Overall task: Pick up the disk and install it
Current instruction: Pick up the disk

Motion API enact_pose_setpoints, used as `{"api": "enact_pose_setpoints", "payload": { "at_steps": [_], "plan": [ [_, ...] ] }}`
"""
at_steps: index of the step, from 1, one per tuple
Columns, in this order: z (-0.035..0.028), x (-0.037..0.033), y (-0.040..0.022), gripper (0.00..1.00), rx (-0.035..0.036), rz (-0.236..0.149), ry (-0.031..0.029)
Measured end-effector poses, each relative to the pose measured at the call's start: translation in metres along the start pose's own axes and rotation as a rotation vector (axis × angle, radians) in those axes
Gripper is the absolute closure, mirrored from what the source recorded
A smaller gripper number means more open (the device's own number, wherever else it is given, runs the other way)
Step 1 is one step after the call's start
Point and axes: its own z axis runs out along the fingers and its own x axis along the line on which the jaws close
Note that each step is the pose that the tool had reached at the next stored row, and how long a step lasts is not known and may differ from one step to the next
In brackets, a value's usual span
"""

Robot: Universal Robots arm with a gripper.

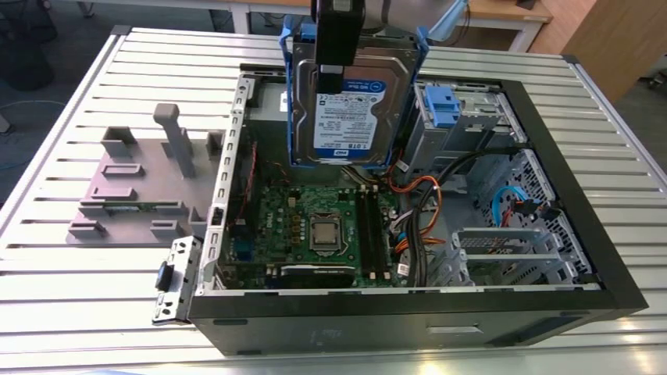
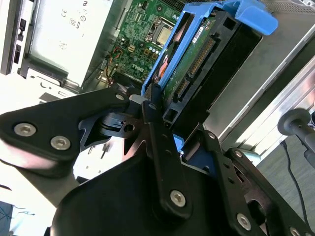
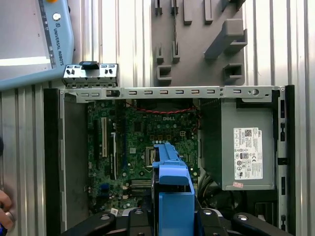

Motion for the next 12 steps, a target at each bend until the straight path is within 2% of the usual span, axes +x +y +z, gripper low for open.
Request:
{"api": "enact_pose_setpoints", "payload": {
  "at_steps": [12],
  "plan": [
    [0.0000, 0.0034, -0.0001, 0.64, 0.0000, 0.000, 0.0000]
  ]
}}
